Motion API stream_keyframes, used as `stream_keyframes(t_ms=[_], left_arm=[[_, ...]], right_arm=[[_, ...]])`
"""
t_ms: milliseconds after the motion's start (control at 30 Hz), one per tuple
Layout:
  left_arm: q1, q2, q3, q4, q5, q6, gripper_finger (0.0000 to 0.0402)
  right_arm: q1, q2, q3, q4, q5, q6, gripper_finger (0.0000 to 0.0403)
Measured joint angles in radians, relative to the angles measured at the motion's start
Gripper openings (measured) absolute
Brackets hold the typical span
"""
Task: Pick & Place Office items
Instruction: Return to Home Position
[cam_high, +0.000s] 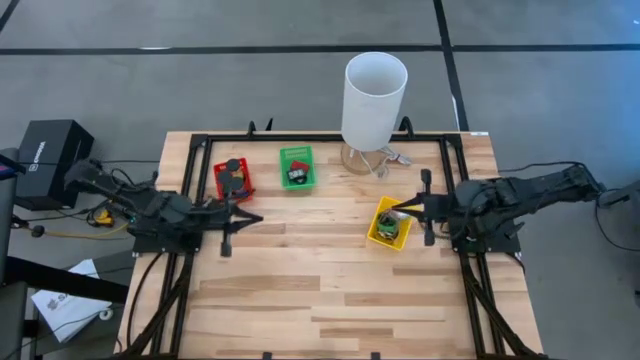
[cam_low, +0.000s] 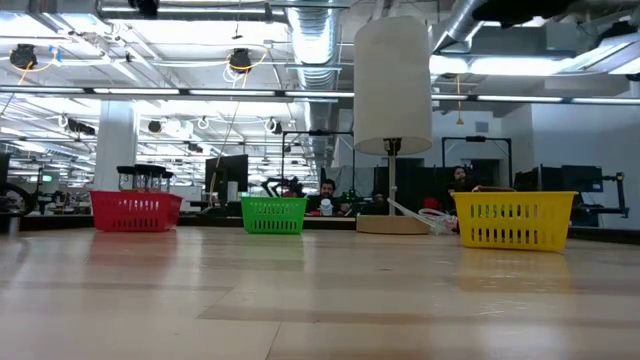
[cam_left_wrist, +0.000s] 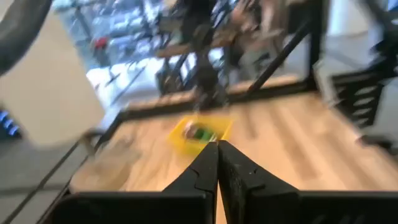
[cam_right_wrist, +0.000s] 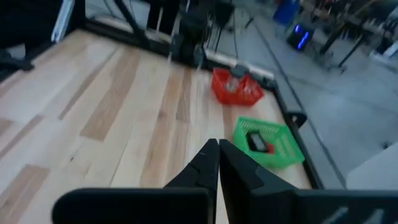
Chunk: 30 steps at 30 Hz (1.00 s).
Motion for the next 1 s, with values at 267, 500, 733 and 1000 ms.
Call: stream_keyframes(t_ms=[267,500,733,1000], left_arm=[[0.218,-0.110,-0.087,0.009,0.112,-0.016,0.0002],[0.269,-0.307,-0.236,0.036,0.220,-0.114,0.0003],[0.269,-0.483,-0.419,0.106,0.114,-0.231,0.0002],[0.268,-0.576,-0.545,0.161,0.137,-0.192,0.0004]], right_arm=[[-0.138,-0.140,-0.114,0.077,-0.126,-0.001,0.0002],[-0.216,-0.327,-0.330,0.252,-0.190,0.047,0.0001],[-0.252,-0.529,-0.447,0.248,-0.192,0.084,0.0001],[-0.255,-0.708,-0.587,0.263,-0.191,0.121,0.0000]])
